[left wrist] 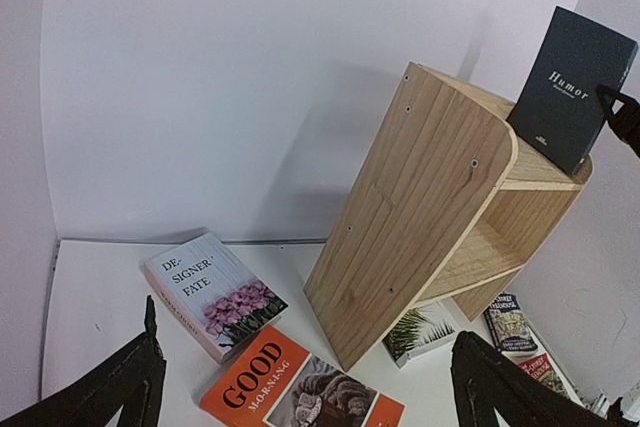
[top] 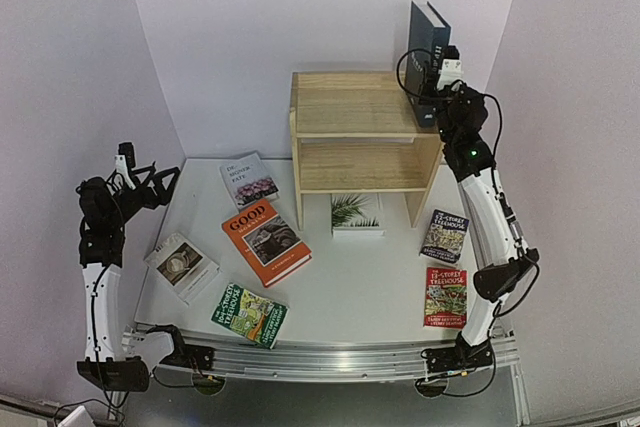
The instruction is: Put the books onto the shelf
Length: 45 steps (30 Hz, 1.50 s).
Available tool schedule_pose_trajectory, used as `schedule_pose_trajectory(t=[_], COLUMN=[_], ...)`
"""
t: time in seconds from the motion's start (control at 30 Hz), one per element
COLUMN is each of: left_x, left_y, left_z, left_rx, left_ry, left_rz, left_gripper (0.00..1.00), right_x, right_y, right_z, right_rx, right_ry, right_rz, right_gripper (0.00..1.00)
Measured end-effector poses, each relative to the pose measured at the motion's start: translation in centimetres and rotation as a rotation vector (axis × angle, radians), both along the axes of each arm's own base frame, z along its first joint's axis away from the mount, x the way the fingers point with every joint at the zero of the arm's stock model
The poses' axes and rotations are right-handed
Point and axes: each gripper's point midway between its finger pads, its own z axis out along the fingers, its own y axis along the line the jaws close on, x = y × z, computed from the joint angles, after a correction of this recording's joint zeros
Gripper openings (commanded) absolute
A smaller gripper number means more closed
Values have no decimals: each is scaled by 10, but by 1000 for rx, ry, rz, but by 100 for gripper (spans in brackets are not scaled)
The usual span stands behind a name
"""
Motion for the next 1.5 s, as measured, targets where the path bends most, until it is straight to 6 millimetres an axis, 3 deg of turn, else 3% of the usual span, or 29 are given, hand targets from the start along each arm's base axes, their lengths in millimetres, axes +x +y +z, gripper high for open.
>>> schedule_pose_trajectory(t=[0.2, 0.53, 0.6, 0.83, 1.13, 1.5], left_x=[-2, -1, -1, -2, -2, -2], left_y=[0, 0, 0, 0, 0, -2], left_z=[1, -4, -3, -3, -4, -8], left_rx=[2, 14, 17, 19, 19, 13], left_ry=[-6, -7, -9, -11, -10, 1], left_rz=[0, -1, -1, -2, -3, -12], left_gripper=[100, 100, 100, 100, 100, 100], right_x=[4, 6, 7, 6, 20, 14], right_y=[-22, -23, -23, -23, -31, -34], right_z=[-2, -2, -3, -4, -31, -31], right_rx=[21, -6, -10, -1, -30, -21], right_ry=[-21, -39, -41, -63, -13, -18], right_rz=[-42, -51, -51, -51, -89, -91], right_gripper=[3, 5, 10, 46, 62, 88])
